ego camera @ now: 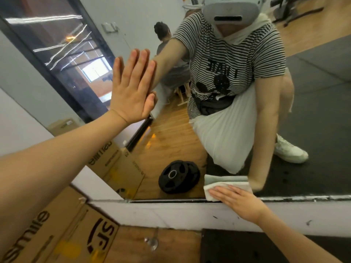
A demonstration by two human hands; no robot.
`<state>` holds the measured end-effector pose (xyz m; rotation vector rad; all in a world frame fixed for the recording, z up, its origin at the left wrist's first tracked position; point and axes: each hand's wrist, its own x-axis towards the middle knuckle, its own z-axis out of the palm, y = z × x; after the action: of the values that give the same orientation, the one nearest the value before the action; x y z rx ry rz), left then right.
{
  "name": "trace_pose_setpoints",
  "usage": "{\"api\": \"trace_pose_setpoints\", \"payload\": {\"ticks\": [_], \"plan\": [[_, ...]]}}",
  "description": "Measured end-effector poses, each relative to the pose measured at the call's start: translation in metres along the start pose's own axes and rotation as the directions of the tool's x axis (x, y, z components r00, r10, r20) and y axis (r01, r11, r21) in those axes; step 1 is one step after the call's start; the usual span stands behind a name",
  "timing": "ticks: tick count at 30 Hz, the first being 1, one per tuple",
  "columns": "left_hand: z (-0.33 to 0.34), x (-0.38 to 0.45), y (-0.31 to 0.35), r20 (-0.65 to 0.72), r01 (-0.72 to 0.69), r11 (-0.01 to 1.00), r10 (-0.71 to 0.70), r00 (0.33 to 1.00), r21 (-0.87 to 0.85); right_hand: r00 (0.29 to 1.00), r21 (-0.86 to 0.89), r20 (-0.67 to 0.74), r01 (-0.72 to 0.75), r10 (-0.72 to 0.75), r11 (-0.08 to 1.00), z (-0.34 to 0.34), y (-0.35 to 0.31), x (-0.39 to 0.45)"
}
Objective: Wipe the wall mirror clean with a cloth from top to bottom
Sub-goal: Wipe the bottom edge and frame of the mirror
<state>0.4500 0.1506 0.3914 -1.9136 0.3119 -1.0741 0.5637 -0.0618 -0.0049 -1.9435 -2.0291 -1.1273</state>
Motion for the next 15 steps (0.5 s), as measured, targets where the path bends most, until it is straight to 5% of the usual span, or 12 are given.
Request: {"api": "trace_pose_setpoints", "payload": {"ticks": [5, 15], "plan": [[-0.002, 0.0, 0.002, 0.016, 0.014, 1.0, -0.014, 1.0, -0.015, 0.995, 0.028, 0.097, -0.021, 0.018, 0.999, -0.01, 0.008, 0.002], [-0.005, 0.0, 0.002, 0.053, 0.021, 1.0, -0.022, 0.998, 0.015, 0.926, 0.068, -0.303, -0.213, 0.223, 0.975, -0.123, 0.071, 0.102]]}}
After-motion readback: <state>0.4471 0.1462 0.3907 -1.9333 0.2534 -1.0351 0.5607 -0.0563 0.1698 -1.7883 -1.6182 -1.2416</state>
